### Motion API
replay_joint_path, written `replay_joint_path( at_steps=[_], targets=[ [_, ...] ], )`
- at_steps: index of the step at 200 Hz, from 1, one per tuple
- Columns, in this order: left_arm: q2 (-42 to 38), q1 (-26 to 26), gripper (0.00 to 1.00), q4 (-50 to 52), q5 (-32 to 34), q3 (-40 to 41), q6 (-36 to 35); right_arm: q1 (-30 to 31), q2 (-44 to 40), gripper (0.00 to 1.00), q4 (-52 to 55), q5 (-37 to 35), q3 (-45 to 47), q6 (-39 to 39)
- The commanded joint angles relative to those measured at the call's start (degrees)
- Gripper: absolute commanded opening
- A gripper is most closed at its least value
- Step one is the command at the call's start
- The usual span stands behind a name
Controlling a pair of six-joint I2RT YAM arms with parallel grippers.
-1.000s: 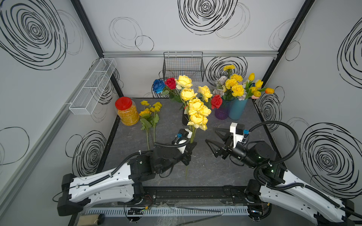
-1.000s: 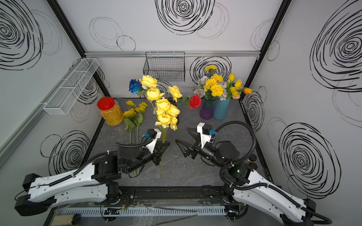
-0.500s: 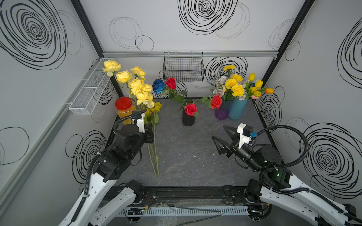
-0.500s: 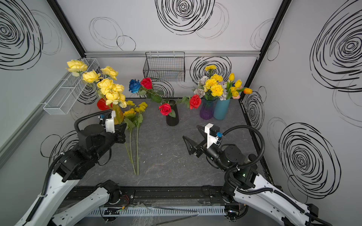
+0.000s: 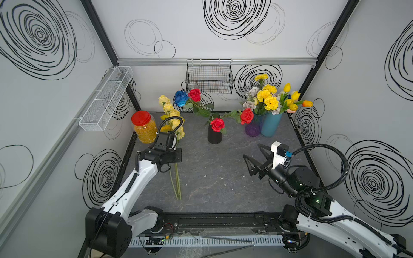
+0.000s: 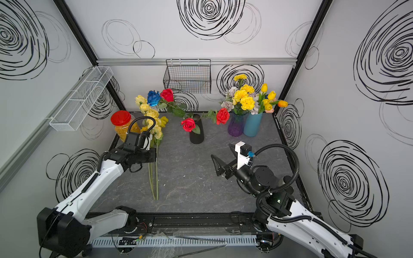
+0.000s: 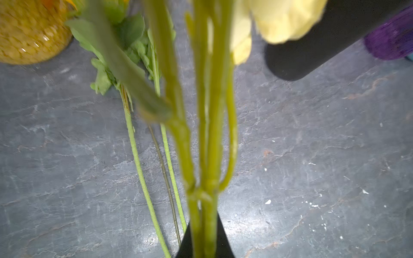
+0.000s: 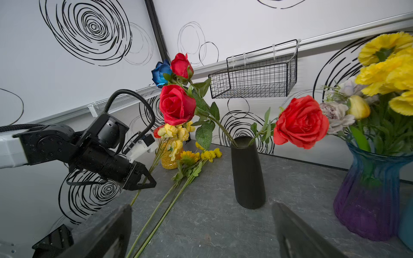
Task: Pick out yellow flowers from the vase
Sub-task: Place the flower at the center of the board.
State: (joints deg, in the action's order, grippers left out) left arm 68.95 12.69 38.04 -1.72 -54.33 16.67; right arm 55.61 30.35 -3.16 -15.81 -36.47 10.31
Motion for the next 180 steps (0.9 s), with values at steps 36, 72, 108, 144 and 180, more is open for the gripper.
replay_joint_path(
  at_steps=[36,72,108,144,180],
  targets=[
    [12.3,-1.2,0.00,-7.8,-0.3,1.7,0.4,-2.3,-2.4,1.00,0.3,-2.6,2.3,-0.1],
    [20.1,-1.5,0.00,-9.7,6.6,-0.7,1.4,-4.0,-2.7,1.00,0.6,-1.2,2.4,-0.6],
    [25.2,-2.3,0.08,-13.4,8.2,-0.4,2.9,-6.1,-2.5,1.00,1.3,0.8,1.7,-0.6],
    [25.9,-3.0,0.34,-14.8,10.1,0.6,3.7,-7.6,-3.4,1.00,2.3,1.9,1.4,-0.6],
    [24.2,-2.9,0.42,-14.8,11.3,1.3,4.2,-8.4,-3.5,1.00,2.1,2.8,1.8,0.6]
  ],
)
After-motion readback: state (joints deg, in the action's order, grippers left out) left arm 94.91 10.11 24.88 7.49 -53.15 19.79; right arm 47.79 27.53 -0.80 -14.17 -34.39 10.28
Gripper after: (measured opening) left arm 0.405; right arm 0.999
